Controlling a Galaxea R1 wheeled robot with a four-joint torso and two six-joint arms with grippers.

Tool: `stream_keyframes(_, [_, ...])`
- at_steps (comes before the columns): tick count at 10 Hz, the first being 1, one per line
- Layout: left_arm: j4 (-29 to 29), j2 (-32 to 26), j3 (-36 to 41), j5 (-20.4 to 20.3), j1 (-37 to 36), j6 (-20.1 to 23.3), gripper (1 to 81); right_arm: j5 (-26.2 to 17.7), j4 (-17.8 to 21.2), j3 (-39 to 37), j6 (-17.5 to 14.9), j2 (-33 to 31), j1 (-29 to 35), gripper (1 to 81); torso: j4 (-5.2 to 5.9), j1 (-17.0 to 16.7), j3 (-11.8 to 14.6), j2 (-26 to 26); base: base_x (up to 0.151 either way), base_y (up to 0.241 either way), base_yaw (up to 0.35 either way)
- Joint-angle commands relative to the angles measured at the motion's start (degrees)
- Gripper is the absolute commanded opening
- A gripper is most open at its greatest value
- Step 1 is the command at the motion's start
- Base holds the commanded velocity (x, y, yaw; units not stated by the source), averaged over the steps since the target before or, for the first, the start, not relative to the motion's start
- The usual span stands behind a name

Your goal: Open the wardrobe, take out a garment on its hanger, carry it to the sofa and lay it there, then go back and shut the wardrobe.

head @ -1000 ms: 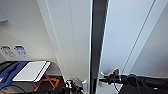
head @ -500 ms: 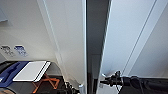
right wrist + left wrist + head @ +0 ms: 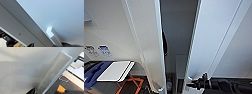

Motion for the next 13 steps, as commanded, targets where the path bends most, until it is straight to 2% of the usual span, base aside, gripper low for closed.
stream_keyframes(1, [-0.58, 1.63, 12.9, -3.85, -0.15, -0.62, 81.1, -1.27, 1.47, 6.9, 0.7, -1.71, 5.06, 81.1, 0.0, 0.0, 0.0, 0.0, 0.0, 0.0, 0.0])
stream_keyframes(8, [1.18, -8.21, 19.32, -3.94, 2.84, -0.62, 81.1, 0.58, 1.38, 8.84, 0.52, -4.8, 3.04, 81.1, 0.0, 0.0, 0.0, 0.0, 0.0, 0.0, 0.0])
stream_keyframes(13, [1.44, -10.06, 19.93, -4.11, 5.3, -0.45, 81.1, 1.19, -0.12, 10.69, 0.52, -7.43, 1.2, 81.1, 0.0, 0.0, 0.0, 0.0, 0.0, 0.0, 0.0])
